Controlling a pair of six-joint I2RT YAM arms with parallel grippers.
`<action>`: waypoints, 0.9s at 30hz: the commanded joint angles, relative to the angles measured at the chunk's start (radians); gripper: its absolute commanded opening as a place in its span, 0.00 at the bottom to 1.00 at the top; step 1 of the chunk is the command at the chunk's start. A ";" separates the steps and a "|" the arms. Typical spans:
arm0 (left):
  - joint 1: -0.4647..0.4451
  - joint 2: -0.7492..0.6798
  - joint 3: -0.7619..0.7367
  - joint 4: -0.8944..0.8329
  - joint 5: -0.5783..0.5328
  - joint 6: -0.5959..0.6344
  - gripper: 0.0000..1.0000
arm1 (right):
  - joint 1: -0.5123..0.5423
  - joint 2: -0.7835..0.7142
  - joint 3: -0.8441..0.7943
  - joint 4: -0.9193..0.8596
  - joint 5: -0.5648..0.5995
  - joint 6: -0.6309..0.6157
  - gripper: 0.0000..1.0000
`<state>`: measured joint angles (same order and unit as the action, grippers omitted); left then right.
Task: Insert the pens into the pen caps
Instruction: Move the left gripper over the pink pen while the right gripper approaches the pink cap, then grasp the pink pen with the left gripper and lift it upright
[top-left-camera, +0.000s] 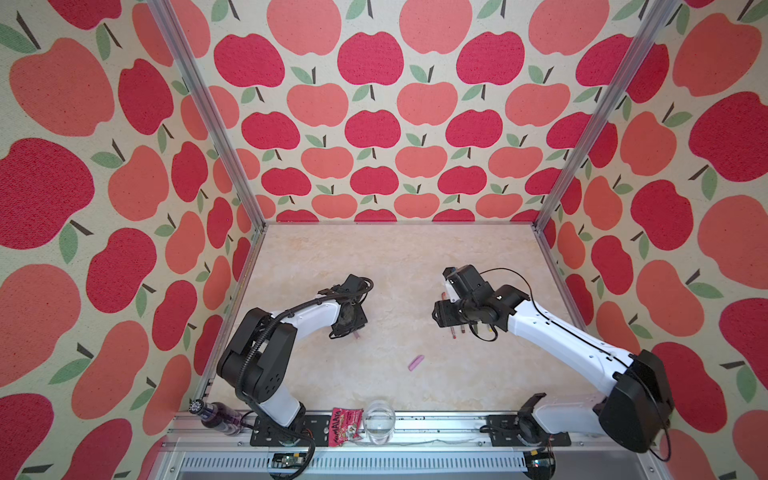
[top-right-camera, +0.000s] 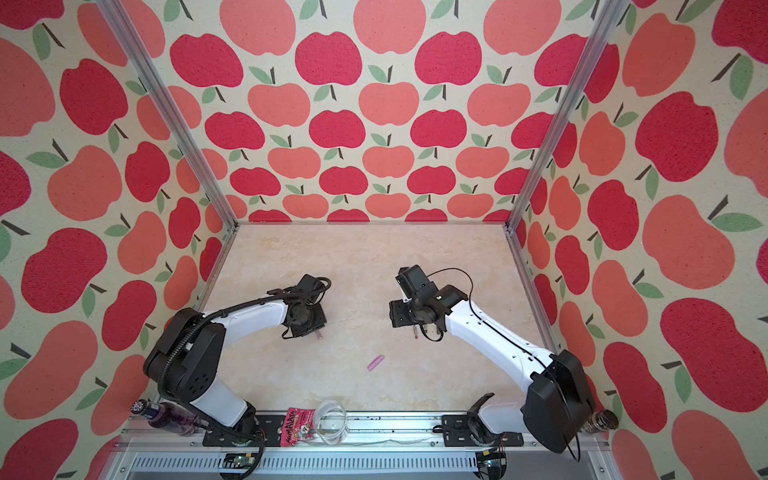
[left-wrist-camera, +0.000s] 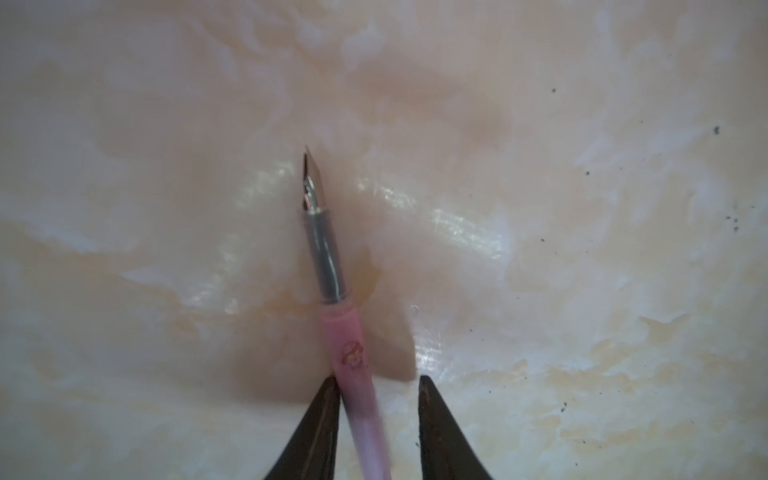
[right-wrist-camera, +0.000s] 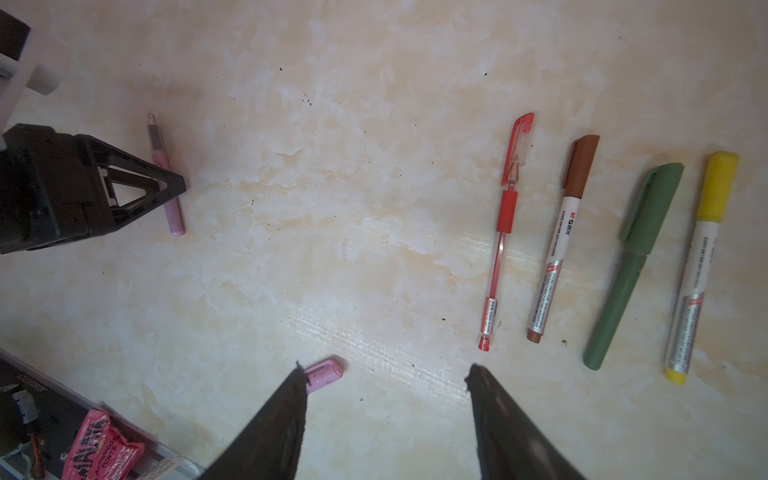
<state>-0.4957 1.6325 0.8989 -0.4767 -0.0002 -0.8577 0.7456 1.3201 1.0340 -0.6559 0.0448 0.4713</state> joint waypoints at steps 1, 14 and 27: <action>-0.008 0.039 0.013 -0.048 -0.043 0.020 0.29 | -0.014 -0.045 -0.032 0.009 0.020 -0.014 0.65; -0.020 0.047 0.039 -0.011 -0.010 0.088 0.05 | -0.092 -0.102 -0.057 0.030 -0.011 0.001 0.65; 0.059 -0.222 -0.078 0.524 0.468 0.314 0.04 | -0.398 -0.118 -0.101 0.286 -0.436 0.147 0.65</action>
<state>-0.4587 1.4410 0.8623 -0.1429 0.2810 -0.6128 0.3782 1.1862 0.9634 -0.4969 -0.2111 0.5488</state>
